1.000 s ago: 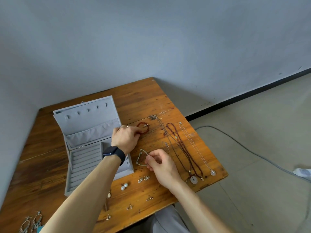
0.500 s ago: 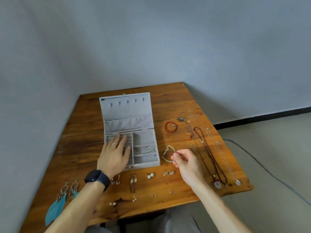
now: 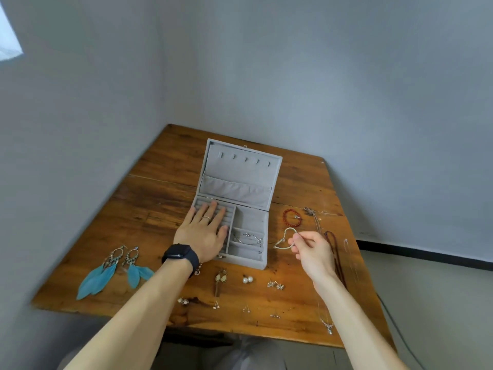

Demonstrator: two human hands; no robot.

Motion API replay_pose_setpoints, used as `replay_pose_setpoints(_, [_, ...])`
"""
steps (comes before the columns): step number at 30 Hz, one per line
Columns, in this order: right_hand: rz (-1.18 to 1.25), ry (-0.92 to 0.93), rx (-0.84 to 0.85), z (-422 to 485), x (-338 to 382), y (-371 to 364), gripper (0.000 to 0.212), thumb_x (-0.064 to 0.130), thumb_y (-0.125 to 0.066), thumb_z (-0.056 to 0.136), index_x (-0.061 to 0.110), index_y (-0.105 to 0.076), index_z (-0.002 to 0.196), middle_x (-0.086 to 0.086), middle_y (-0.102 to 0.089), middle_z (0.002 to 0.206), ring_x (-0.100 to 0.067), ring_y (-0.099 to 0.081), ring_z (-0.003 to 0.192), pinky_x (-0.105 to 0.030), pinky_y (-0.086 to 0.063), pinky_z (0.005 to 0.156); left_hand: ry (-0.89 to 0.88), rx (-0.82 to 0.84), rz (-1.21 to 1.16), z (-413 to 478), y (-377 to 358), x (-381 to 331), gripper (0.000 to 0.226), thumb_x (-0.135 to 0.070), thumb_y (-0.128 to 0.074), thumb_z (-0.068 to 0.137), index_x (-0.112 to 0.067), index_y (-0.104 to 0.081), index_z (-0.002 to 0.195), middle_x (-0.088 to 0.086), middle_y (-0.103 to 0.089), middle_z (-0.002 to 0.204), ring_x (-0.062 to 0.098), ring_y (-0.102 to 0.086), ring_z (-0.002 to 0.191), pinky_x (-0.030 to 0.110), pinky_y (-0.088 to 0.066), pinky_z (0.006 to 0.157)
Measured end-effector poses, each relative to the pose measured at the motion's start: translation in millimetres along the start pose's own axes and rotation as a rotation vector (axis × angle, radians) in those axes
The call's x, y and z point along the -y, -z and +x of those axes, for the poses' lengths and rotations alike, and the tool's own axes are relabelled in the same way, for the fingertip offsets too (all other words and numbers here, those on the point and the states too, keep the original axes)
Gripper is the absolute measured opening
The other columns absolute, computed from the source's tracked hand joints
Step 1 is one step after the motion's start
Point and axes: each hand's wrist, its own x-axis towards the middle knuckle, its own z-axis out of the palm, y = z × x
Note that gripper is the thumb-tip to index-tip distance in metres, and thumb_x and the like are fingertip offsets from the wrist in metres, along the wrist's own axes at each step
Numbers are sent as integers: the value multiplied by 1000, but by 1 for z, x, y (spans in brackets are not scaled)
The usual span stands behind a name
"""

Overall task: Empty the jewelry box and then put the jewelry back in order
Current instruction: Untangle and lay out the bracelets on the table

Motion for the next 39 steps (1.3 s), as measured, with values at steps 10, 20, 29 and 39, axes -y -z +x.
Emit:
replay_pose_setpoints(10, [-591, 86, -23, 32, 1, 8, 8, 33, -62, 97, 30, -69, 95, 10, -71, 97, -23, -65, 101, -27, -44, 79, -4, -40, -6, -3, 2, -1, 59, -48, -11, 105, -28, -3, 160, -2, 4, 168, 15, 3, 154, 37, 9, 123])
replay_pose_setpoints(20, [-835, 197, -51, 41, -3, 6, 12, 33, -65, 96, 24, -70, 99, -1, -75, 101, -27, -67, 98, -34, -51, 86, -5, -61, 14, -2, -2, -1, 59, -48, -11, 105, -28, -4, 160, -1, 1, 168, 16, 0, 154, 38, 9, 123])
replay_pose_setpoints(29, [-871, 276, -22, 36, -1, 0, 42, 43, -54, 99, 15, -67, 128, -10, -68, 118, -34, -61, 112, -40, -48, 96, -2, -70, 17, -2, -3, -1, 59, -48, -11, 105, -28, -3, 160, -2, 1, 168, 16, 0, 154, 38, 8, 124])
replay_pose_setpoints(39, [-895, 317, 91, 24, -12, 0, 44, 42, -55, 98, 22, -61, 137, -3, -59, 137, -28, -51, 125, -38, -40, 106, 1, -69, 2, -3, -2, -1, 59, -49, -12, 105, -29, -6, 160, -2, -1, 168, 16, -1, 154, 38, 6, 124])
